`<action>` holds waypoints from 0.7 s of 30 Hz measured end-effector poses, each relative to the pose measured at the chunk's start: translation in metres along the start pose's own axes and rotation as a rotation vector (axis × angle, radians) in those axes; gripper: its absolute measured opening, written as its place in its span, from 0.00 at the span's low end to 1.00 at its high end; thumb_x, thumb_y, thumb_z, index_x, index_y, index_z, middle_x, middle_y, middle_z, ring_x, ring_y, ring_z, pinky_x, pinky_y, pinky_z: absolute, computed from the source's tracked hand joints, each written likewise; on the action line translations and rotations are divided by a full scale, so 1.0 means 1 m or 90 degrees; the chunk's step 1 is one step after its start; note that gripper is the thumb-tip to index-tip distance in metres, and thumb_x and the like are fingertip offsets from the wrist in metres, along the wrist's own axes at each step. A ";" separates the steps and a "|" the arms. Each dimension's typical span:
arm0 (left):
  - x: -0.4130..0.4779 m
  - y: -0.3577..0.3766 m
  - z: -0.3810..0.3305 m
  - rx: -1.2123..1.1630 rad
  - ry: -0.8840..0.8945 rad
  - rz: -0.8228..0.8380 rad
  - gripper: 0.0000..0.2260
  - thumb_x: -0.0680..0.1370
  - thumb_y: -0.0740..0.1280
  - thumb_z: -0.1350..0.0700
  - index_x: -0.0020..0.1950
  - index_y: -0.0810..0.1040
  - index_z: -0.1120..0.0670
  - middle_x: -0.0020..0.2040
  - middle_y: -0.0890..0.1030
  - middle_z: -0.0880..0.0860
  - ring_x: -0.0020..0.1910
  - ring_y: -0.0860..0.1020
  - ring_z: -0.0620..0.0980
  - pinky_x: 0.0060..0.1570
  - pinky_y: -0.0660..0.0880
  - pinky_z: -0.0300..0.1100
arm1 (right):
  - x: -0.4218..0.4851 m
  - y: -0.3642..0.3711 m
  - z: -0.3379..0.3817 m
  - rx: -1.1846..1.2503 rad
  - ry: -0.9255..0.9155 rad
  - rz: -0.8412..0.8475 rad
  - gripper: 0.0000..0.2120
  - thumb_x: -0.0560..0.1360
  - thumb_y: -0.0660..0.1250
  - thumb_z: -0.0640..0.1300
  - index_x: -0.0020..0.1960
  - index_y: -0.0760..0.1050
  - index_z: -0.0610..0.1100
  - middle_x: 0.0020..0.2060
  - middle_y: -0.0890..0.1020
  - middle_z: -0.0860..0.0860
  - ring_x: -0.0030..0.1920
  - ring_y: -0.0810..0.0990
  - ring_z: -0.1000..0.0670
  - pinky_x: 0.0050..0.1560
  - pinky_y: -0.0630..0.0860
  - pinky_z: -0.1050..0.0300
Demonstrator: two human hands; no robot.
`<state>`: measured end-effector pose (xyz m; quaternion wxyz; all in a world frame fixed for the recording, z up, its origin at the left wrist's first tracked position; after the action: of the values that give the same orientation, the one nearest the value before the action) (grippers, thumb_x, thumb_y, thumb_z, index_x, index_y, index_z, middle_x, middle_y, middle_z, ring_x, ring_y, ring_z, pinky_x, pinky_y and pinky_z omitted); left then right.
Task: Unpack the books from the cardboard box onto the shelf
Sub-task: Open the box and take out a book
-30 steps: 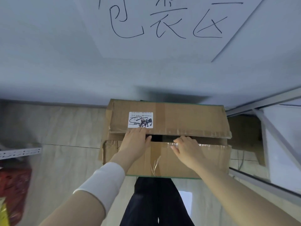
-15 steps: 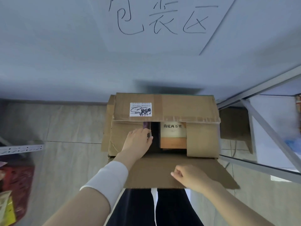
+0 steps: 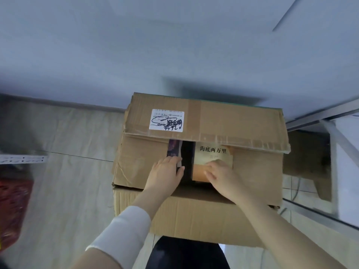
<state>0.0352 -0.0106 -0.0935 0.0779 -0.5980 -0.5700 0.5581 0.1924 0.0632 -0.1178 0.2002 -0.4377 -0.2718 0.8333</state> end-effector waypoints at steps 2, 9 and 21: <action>0.009 0.001 0.000 -0.007 0.003 -0.003 0.18 0.81 0.58 0.51 0.71 0.69 0.52 0.66 0.75 0.51 0.64 0.73 0.51 0.63 0.69 0.44 | 0.022 -0.016 0.005 0.000 -0.008 -0.065 0.19 0.79 0.57 0.49 0.68 0.68 0.45 0.66 0.73 0.49 0.64 0.73 0.49 0.65 0.69 0.55; 0.002 -0.018 -0.006 -0.052 -0.016 0.023 0.18 0.81 0.58 0.52 0.71 0.68 0.52 0.65 0.76 0.52 0.64 0.74 0.50 0.63 0.70 0.43 | 0.013 -0.092 0.034 -0.152 -0.050 -0.155 0.19 0.79 0.57 0.50 0.68 0.70 0.46 0.64 0.76 0.50 0.65 0.73 0.49 0.59 0.72 0.54; 0.023 -0.020 -0.012 -0.140 -0.083 0.025 0.18 0.81 0.57 0.51 0.71 0.67 0.50 0.67 0.74 0.51 0.64 0.74 0.50 0.65 0.71 0.46 | 0.082 -0.205 0.043 -0.137 -0.030 -0.294 0.18 0.79 0.57 0.47 0.66 0.70 0.42 0.65 0.72 0.44 0.65 0.71 0.44 0.60 0.69 0.51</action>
<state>0.0257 0.0202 -0.0876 -0.0365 -0.5764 -0.6197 0.5313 0.1317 0.2559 -0.0195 0.3311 -0.3632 -0.4567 0.7415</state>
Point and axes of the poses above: each hand's wrist, its own x-axis towards the middle knuckle, its own y-axis out of the palm, z = x × y, the point moved 3 cm from there along x, towards the middle knuckle
